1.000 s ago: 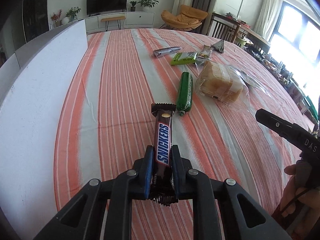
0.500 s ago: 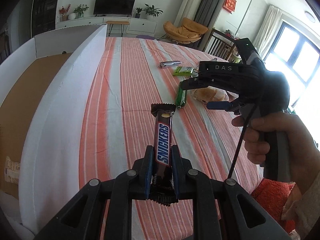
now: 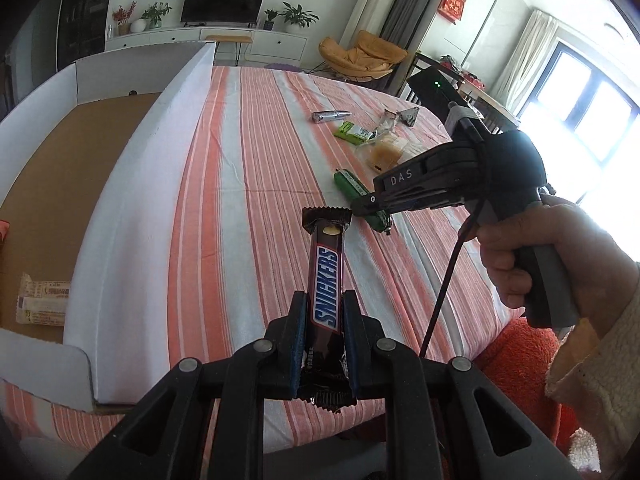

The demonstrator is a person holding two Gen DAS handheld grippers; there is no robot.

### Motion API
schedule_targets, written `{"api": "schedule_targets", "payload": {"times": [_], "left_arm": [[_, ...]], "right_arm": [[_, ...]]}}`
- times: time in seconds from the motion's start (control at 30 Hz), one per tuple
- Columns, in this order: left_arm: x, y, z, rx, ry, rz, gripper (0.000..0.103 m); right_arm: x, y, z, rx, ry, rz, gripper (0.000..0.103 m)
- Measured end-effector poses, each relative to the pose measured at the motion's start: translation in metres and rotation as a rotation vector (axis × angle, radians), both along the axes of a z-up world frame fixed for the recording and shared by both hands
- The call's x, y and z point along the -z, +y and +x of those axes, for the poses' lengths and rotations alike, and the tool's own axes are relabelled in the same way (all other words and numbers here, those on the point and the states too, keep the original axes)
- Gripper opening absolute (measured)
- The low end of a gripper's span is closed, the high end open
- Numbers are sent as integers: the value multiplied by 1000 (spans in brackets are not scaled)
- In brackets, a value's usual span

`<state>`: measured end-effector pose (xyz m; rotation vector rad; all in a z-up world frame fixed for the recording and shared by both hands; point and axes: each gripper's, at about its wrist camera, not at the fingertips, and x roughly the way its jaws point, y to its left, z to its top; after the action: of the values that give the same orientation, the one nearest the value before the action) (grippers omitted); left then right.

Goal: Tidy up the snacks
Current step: 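Lift the Snickers bar with the left gripper while the right gripper grasps the green sausage, then carry both snacks into the white box and open both grippers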

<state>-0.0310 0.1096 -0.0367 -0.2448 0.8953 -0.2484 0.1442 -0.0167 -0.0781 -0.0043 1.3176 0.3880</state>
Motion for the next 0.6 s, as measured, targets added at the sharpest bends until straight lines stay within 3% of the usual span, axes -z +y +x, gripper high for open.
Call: {"api": "schedule_targets", "payload": {"times": [0.23,0.33,0.43,0.6], "left_arm": [[-16,-2,1,35,8,-102,17],[-39,13,-4,20,-24,-147,17],[-70,48,-10,-32,-78,-176,17],[-104,131,-14,-249,-165,-87,17]], "right_arm": [[3,-3,-37,-37,-16,-57,24],[2,-15,-40,54,34,116,23],[-17,-12,-46,81,27,243,23],[-90,43,-60,-35,-45,448,24]]}}
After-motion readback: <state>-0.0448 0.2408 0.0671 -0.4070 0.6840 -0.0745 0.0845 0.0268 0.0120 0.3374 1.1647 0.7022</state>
